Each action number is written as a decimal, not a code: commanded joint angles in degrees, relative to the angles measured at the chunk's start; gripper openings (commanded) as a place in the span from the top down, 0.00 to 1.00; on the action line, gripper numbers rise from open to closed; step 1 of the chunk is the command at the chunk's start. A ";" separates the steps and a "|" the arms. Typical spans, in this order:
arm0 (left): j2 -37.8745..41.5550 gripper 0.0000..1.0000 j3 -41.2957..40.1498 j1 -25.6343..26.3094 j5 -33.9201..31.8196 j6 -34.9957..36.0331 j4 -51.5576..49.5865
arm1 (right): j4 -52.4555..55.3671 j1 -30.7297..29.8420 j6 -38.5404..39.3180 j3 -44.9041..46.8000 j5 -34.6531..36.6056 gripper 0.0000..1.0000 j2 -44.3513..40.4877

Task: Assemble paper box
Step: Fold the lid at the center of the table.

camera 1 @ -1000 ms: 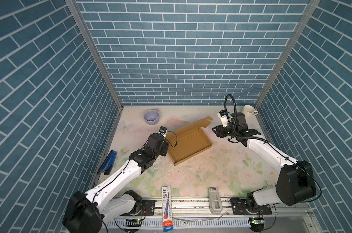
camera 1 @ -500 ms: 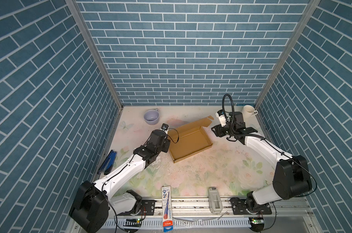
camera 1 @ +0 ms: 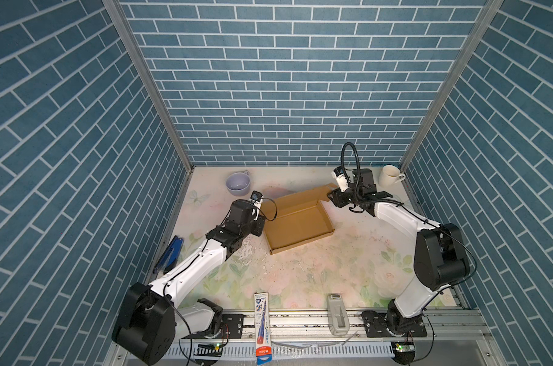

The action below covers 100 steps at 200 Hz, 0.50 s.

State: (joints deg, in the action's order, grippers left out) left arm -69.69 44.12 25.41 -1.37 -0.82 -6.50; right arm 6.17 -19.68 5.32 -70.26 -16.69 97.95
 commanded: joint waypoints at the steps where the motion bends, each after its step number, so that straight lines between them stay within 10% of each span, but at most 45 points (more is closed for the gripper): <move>1: -0.86 1.00 2.11 -0.43 1.57 0.05 1.67 | -1.54 0.25 0.60 -2.84 -5.52 0.58 -0.15; 100: -3.80 1.00 5.70 -0.96 1.37 -6.62 1.44 | 2.92 -2.39 -2.23 0.12 -7.82 0.92 -4.30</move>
State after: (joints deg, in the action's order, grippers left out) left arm -72.88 47.57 24.82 -0.56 -4.12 -5.74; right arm 6.28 -20.45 3.86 -70.39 -23.73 95.64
